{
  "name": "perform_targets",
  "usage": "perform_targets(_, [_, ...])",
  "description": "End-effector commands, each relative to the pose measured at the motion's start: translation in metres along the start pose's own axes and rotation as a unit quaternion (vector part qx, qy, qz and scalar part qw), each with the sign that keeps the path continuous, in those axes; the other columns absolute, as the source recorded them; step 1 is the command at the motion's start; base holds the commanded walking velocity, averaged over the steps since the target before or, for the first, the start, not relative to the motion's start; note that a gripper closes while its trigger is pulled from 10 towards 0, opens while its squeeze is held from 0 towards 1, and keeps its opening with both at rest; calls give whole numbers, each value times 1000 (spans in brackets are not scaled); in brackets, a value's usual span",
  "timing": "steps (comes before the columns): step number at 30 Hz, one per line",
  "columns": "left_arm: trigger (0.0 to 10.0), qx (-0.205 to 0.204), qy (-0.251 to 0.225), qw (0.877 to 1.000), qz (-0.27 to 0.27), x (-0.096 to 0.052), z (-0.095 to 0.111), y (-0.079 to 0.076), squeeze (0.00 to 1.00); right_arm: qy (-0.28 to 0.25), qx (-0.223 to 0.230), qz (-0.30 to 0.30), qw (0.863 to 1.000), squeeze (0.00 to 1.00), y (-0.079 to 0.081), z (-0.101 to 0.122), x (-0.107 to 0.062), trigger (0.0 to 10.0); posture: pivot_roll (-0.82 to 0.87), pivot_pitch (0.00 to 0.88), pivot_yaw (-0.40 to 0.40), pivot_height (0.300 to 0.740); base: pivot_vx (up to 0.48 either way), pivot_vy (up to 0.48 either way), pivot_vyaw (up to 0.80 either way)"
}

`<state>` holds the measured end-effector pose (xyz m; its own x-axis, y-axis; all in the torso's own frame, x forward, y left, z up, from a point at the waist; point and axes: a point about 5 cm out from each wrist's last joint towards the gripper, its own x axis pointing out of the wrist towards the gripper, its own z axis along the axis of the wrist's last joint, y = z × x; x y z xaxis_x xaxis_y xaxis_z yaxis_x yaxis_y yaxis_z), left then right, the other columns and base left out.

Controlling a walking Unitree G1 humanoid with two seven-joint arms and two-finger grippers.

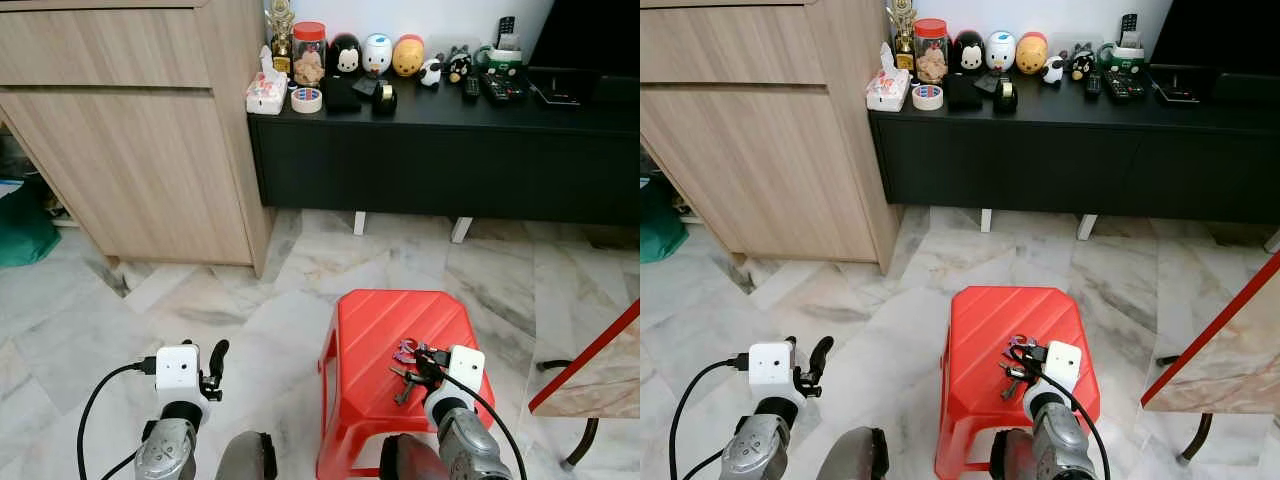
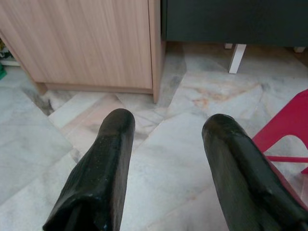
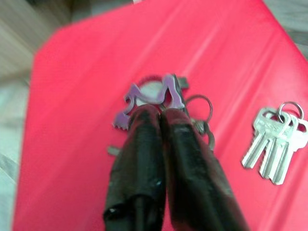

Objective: Hang keys on a hook

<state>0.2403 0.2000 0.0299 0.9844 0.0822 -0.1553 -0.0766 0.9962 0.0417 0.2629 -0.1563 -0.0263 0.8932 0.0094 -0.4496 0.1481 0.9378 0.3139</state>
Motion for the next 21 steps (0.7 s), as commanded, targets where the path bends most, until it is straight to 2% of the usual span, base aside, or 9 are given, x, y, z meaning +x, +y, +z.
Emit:
perform_targets(1, [10000,9,4,1000,1,-1,-2,1,0,-36,46,-3,998,1000,-2,8,0,10000,97,63,-32,607,0,0,0])
perform_targets(6, [10000,9,5,1000,2,-1,-3,2,0,-42,77,-15,996,1000,-4,9,0,10000,92,62,-31,607,0,0,0])
perform_targets(7, [10000,9,5,1000,2,-1,-3,1,0,-33,100,-22,994,1000,-5,6,0,10000,93,61,-31,607,0,0,0])
perform_targets(9, [10000,9,6,1000,2,-1,-3,1,0,-20,110,-31,993,1000,-6,4,0,10000,93,61,-31,607,0,0,0])
perform_targets(11, [10000,10,5,1000,2,-1,-3,1,0,-15,111,-34,993,1000,-7,3,0,10000,93,61,-31,607,0,0,0])
perform_targets(14, [10000,10,4,1000,4,-1,-2,3,0,28,103,-42,993,1000,-7,-5,1,10000,97,71,-29,607,0,0,0])
perform_targets(21, [10000,13,4,1000,6,-2,-2,5,0,28,103,-39,993,1000,-5,-1,3,10000,102,84,-27,607,0,0,0])
